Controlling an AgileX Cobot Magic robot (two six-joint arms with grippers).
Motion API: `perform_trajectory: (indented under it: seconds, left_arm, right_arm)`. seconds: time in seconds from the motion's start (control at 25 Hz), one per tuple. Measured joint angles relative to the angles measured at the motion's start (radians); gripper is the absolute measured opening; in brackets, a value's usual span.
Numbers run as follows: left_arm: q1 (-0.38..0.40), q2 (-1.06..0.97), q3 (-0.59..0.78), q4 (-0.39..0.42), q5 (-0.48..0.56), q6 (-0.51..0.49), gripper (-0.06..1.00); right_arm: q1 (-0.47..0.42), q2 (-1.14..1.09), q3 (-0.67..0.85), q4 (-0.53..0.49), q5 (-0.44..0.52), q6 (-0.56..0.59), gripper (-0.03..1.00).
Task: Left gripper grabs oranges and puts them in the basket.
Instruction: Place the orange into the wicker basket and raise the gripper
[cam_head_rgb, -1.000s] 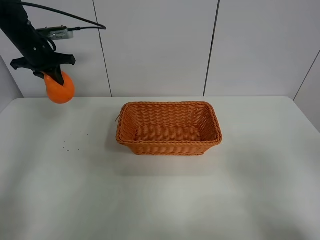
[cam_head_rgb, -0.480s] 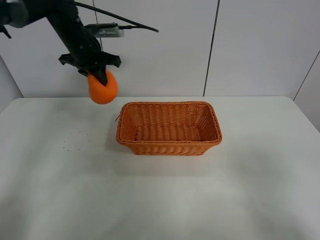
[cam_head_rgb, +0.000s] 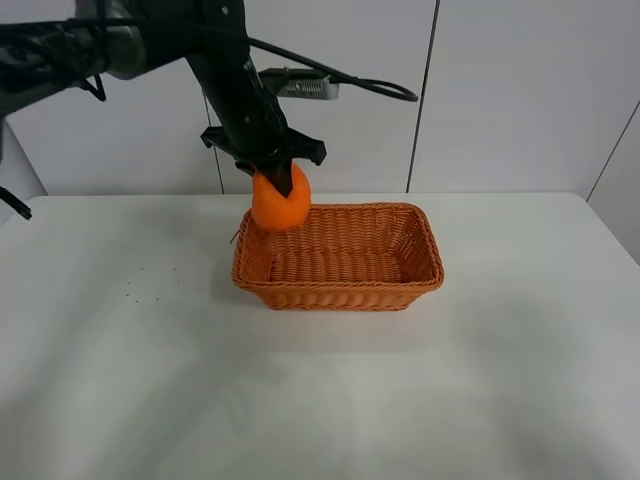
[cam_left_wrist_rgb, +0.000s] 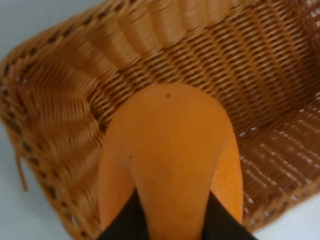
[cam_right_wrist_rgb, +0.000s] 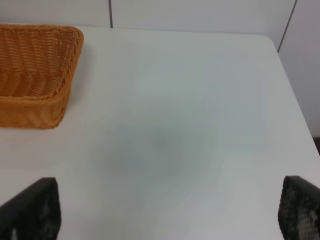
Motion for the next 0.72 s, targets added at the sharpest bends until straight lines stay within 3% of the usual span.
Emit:
perform_trajectory:
  seconds: [0.16, 0.36, 0.64, 0.72]
  left_arm:
    - [0.0, 0.09, -0.026, -0.001, -0.04, 0.0, 0.23]
    - [0.0, 0.17, -0.029, -0.068, -0.131, 0.017, 0.23]
    - [0.0, 0.201, -0.029, -0.072, -0.142, 0.03, 0.23]
    - [0.0, 0.201, -0.029, -0.072, -0.14, 0.031, 0.35]
  right_arm:
    - [0.0, 0.0, 0.0, 0.0, 0.0, 0.0, 0.69]
    - [0.0, 0.0, 0.0, 0.0, 0.0, 0.0, 0.69]
    - [0.0, 0.0, 0.0, 0.0, 0.0, 0.0, 0.69]
    - [0.0, 0.0, 0.0, 0.0, 0.0, 0.0, 0.69]
